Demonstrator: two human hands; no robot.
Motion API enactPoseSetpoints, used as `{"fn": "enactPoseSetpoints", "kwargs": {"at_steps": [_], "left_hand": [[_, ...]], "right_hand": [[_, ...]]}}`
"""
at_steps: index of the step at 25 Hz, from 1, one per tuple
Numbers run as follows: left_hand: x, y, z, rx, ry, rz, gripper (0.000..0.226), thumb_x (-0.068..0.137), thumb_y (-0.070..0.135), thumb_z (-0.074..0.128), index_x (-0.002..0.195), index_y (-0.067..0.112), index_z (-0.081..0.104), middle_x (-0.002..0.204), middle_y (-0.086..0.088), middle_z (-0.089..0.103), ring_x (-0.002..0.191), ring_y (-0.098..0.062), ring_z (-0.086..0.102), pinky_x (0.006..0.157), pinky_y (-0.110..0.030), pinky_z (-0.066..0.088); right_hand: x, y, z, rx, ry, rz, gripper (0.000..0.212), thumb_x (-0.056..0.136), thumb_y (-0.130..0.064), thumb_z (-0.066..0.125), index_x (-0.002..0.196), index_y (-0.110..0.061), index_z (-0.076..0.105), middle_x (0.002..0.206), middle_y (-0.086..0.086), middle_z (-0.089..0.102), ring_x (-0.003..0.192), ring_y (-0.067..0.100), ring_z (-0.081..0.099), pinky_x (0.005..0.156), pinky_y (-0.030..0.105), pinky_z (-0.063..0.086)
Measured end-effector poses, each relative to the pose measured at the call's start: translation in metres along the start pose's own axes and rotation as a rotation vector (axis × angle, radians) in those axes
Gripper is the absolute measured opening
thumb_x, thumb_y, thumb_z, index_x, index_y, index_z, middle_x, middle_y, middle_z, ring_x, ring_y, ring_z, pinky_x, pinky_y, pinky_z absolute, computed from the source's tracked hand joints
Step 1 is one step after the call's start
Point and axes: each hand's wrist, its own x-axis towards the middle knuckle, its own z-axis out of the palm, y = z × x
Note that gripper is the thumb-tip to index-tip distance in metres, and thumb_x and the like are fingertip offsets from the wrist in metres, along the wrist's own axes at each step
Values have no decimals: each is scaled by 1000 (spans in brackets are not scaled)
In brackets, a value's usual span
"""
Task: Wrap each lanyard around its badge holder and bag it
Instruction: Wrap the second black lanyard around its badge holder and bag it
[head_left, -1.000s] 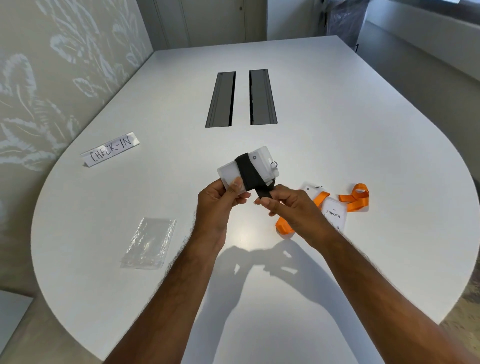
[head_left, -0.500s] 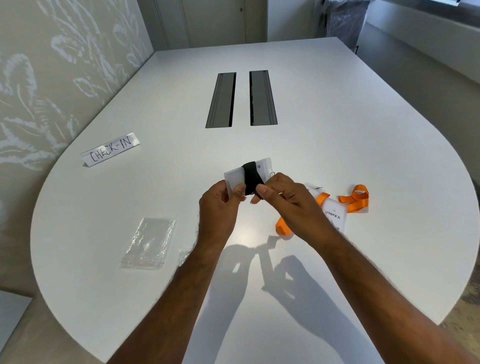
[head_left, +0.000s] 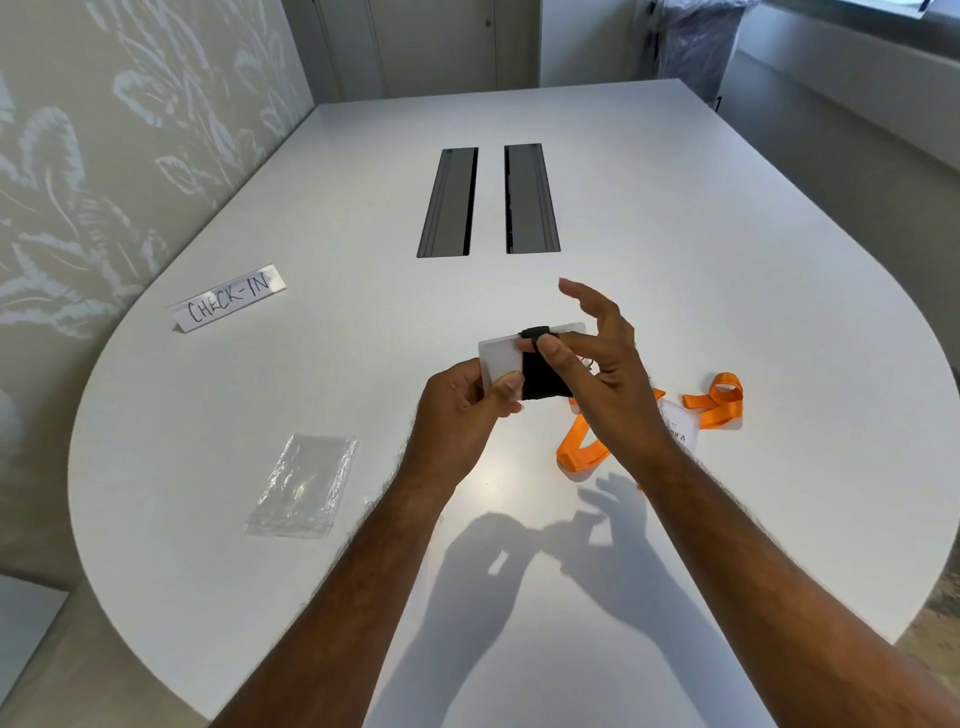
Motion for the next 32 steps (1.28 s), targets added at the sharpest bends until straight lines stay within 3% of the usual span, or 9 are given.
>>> {"fn": "enactPoseSetpoints", "kwargs": {"at_steps": [4,8,10,13,15,21,25,30,32], "left_hand": [[0,5,0,-36,-36,5,8,99,33,70,101,40,68,78,31,75,77,2,76,63,-5,51],[-4,3,1,-52,-64,-2,19,100,28,70,98,46,64,77,33,74,75,4,74,62,-4,51],[-4,-1,-1,-43,-75,12,19,100,26,70,97,44,65,76,32,73,74,6,74,62,-4,50],[-2,-2,-8,-34,-84,0,7,98,30,71,104,34,70,78,24,76,78,2,75,66,-6,52],[-2,-3,-11,13,-86,-5,19,97,37,70,113,25,71,85,19,76,82,-1,76,69,-8,54],[-11,-11,-18,41,-73,-34,28,97,39,69,116,18,73,88,8,78,87,-14,77,78,-17,59],[-16,-15,-22,16,-75,-54,25,98,35,70,114,17,75,83,10,79,86,-16,78,79,-21,60],[-27,-18,-25,-80,-55,-79,17,99,26,72,112,16,76,83,9,80,79,-11,77,77,-22,60],[-31,-18,-28,-154,-28,-95,13,99,22,72,110,18,78,86,3,81,78,-11,76,77,-24,61]], "right_hand": [[1,5,-1,124,-44,-21,22,107,-22,60,121,-25,76,136,-5,62,127,-4,54,94,15,51],[5,11,-3,54,-38,-79,26,105,-16,65,125,-31,71,122,-16,64,118,-9,59,92,7,49],[7,12,-4,10,-68,-107,27,105,-17,65,128,-31,70,121,-18,65,119,-8,59,95,9,48],[9,14,-6,-85,-84,-111,27,105,-22,65,131,-27,72,128,-11,59,125,-2,52,109,31,45],[8,14,-8,-147,-92,-128,29,105,-25,63,132,-22,73,132,-8,54,125,-4,46,112,37,39],[0,12,-1,-72,-121,-125,25,103,-31,66,127,-34,69,107,-21,66,107,-8,60,88,7,46],[-6,15,6,190,-37,8,22,94,-22,80,107,-40,78,100,-23,80,101,1,72,80,12,55],[-20,23,26,554,-71,238,16,85,-30,82,101,-29,84,103,5,82,100,34,77,82,44,66],[-27,25,34,626,-112,273,24,84,-33,80,107,-25,84,109,9,83,103,31,79,85,36,65]]}}
